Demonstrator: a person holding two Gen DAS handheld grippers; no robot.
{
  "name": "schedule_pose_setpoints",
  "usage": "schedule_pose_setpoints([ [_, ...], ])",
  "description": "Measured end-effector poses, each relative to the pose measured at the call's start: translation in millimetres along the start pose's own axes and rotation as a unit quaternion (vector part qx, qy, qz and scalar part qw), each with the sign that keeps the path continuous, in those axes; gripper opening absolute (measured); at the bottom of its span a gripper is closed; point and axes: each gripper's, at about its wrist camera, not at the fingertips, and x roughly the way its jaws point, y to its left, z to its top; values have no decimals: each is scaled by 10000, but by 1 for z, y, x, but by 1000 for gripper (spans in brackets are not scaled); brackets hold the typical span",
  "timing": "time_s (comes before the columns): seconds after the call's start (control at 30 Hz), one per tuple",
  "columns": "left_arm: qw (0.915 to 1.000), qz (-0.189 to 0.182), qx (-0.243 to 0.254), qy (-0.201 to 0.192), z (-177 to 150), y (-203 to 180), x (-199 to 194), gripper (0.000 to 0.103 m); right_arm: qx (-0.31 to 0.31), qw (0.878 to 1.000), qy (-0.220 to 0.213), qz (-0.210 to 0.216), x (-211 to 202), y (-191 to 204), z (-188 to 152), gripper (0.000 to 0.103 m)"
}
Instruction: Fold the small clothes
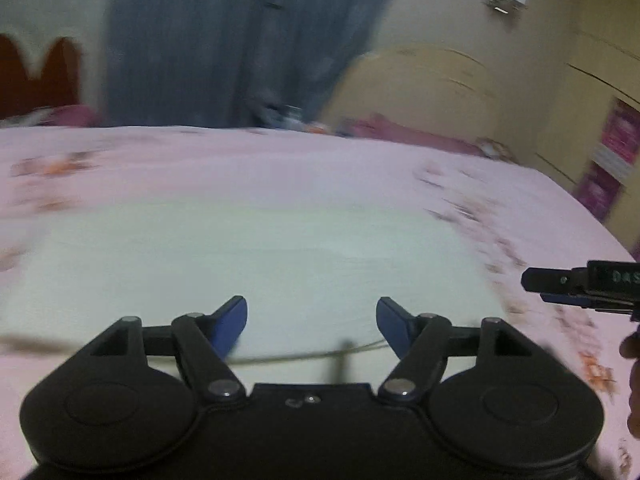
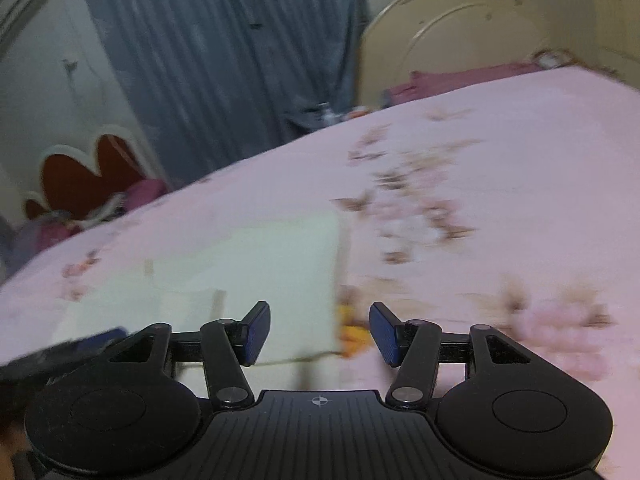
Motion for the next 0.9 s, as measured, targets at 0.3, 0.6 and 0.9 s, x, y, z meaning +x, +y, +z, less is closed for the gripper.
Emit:
schedule_pose_setpoints([
  [0.3,9873,891,-1244,432,-28,121,-26,54,-161,9966,722,372,80,50,-12,55],
  [0.6,9862,1070,-1239,264,-22,130,-4,48,-888,9925,625,565,89,87,-5,3],
  [0.9,9866,886,-1371,51,-26,135,-18,34,-1660,9789,-974,682,3,121,44,3],
])
